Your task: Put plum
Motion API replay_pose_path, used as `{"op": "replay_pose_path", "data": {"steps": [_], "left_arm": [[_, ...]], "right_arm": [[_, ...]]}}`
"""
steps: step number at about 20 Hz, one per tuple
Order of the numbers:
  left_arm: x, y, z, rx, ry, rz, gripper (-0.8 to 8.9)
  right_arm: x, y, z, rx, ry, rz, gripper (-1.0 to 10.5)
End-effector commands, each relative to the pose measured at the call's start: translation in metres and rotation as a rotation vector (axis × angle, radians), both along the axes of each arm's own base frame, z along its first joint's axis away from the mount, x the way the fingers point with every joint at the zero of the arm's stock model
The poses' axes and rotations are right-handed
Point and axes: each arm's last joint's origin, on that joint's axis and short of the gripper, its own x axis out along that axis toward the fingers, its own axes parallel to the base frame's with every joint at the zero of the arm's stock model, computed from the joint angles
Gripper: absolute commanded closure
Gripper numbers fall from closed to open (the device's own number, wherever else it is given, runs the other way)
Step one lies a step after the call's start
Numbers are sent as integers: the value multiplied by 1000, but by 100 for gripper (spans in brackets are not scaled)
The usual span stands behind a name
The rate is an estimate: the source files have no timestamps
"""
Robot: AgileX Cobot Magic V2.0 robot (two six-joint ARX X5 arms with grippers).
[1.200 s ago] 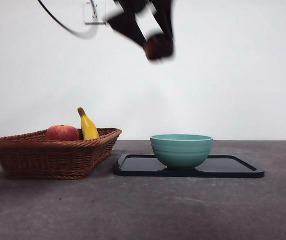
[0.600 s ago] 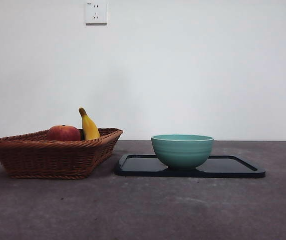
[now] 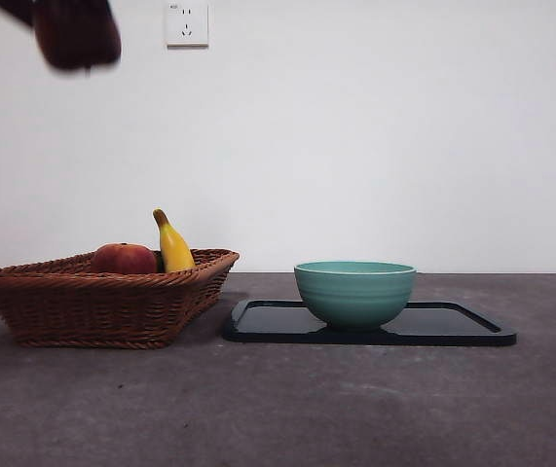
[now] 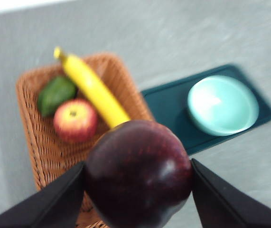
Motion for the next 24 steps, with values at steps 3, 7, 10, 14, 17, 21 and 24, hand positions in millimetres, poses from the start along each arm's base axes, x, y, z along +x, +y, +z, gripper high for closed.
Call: {"op": "replay_pose_path", "data": {"steps": [3, 7, 10, 14, 17, 21, 24], "left_arm": [[20, 1, -46, -5, -31, 33, 535], [43, 7, -74, 31, -53, 56, 535], [65, 8, -95, 52, -8, 76, 535], [84, 4, -123, 72, 58, 78, 535], [94, 1, -139, 85, 86, 74, 535], [103, -2, -159, 120, 133, 55, 534], [106, -3, -168, 128, 161, 53, 535]], "right_arm": [[1, 1, 3, 5, -12, 6, 734], [1, 1, 3, 6, -10, 4, 734], [1, 1, 3, 8, -8, 2, 734], [1, 1, 3, 8, -9, 1, 734], [1, 1, 3, 9, -7, 0, 734], [1, 1, 3, 10, -5, -3, 734], [2, 1, 3, 16, -11, -7, 734]]}}
